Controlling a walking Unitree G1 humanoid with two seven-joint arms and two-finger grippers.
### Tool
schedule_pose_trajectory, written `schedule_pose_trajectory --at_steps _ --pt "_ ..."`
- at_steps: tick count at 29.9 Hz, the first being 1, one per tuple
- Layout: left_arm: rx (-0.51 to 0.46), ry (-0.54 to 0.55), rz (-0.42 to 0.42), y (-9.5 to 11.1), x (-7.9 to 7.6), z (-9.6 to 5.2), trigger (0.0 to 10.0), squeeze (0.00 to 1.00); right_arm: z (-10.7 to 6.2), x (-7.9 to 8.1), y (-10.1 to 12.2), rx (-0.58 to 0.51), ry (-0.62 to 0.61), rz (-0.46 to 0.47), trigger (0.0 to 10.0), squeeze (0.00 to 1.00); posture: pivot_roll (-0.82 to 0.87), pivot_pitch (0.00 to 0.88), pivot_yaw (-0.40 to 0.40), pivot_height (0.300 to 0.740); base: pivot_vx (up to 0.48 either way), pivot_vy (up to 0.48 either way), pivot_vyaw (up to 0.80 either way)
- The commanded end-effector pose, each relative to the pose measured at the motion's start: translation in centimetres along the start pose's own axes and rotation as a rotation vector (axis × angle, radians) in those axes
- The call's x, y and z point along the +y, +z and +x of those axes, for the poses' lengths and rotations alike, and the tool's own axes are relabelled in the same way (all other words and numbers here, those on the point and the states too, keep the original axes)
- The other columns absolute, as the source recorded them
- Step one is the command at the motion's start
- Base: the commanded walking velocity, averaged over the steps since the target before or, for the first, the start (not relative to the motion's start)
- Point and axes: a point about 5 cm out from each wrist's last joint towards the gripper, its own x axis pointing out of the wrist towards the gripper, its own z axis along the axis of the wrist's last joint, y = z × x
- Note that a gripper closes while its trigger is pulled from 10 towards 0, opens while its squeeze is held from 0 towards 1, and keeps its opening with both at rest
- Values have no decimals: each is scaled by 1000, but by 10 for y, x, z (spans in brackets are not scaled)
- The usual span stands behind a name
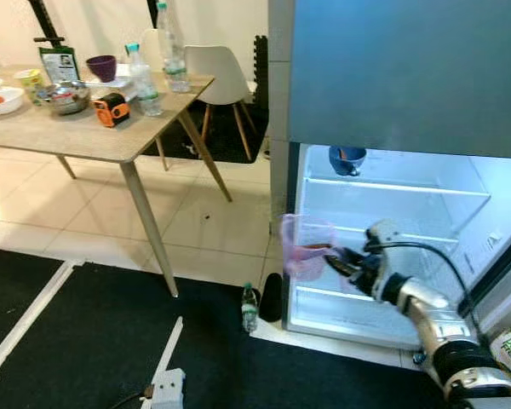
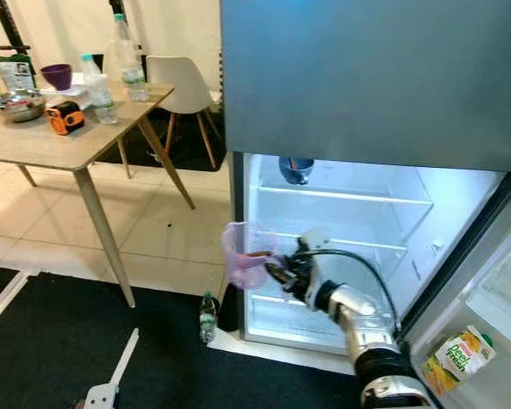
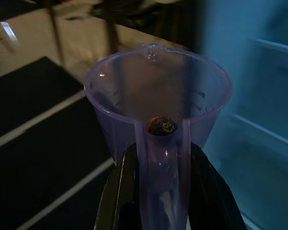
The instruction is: Restocking fridge
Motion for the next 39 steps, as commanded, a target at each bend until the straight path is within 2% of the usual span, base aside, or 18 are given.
schedule_pose_trajectory --at_steps 1,6,15,39 --pt "8 -7 11 -3 -1 0 10000 0 0 -6 7 -34 -30 5 10000 0 -20 17 15 740 270 0 0" --pt "9 -9 11 -3 -2 0 10000 0 -5 -13 5 -3 -64 -1 10000 0 -21 18 19 740 277 0 -390" --pt "12 -13 17 -2 -2 0 10000 0 -10 -21 9 -43 -110 34 10000 0 -23 19 23 740 276 0 -742" --pt "10 -16 24 -1 -2 0 10000 0 -7 -20 12 -66 -108 26 10000 0 -21 16 24 740 280 0 0"
